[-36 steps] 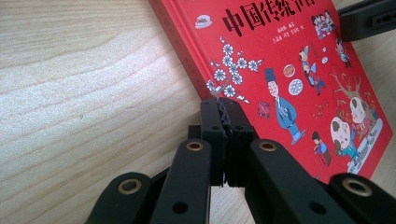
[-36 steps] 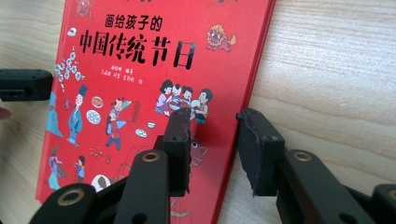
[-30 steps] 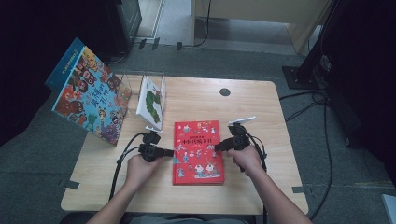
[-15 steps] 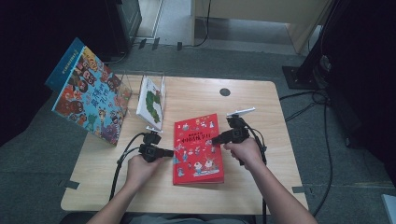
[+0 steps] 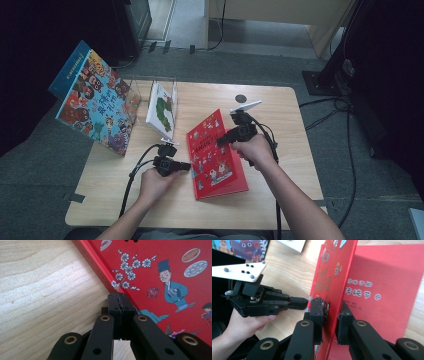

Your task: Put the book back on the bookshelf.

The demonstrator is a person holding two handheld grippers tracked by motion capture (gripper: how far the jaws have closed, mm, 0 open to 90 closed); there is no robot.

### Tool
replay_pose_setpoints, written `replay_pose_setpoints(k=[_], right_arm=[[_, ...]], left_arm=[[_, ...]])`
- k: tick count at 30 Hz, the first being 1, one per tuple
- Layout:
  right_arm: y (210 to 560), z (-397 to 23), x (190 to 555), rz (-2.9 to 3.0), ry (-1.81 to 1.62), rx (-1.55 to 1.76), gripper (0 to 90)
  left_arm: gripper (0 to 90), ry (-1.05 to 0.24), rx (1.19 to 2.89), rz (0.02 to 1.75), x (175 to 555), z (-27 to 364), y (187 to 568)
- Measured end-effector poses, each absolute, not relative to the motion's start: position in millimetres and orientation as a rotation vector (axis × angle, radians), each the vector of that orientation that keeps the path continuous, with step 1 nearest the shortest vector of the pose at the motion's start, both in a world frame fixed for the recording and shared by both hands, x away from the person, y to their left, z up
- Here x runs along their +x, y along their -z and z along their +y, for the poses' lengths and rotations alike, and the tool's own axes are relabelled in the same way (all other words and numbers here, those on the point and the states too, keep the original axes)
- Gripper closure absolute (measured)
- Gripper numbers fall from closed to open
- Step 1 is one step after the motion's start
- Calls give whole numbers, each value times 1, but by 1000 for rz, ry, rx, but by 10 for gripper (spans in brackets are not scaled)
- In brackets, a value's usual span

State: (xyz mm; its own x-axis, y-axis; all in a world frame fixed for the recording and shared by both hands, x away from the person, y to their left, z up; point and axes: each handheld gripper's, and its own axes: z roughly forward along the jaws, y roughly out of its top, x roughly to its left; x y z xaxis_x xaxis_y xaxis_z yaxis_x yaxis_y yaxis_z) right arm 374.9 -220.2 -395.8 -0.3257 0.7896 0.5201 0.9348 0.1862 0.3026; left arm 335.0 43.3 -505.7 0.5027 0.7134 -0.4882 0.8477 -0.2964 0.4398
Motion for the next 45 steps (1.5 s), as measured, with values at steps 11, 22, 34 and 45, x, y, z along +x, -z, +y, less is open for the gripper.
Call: replay_pose_setpoints(k=[11, 22, 34, 45], right_arm=[[377, -197, 385, -2328, 690, -1553, 844], [356, -184, 384, -2535, 549, -1472, 880], [356, -180, 383, -2558, 535, -1468, 877], [350, -182, 383, -2533, 547, -1446, 881]], left_arm=[[793, 241, 2053, 1283, 338, 50, 504], [728, 196, 2071, 1237, 335, 50, 504], [654, 210, 2075, 1203, 334, 48, 503], [453, 326, 2045, 1201, 339, 49, 500]])
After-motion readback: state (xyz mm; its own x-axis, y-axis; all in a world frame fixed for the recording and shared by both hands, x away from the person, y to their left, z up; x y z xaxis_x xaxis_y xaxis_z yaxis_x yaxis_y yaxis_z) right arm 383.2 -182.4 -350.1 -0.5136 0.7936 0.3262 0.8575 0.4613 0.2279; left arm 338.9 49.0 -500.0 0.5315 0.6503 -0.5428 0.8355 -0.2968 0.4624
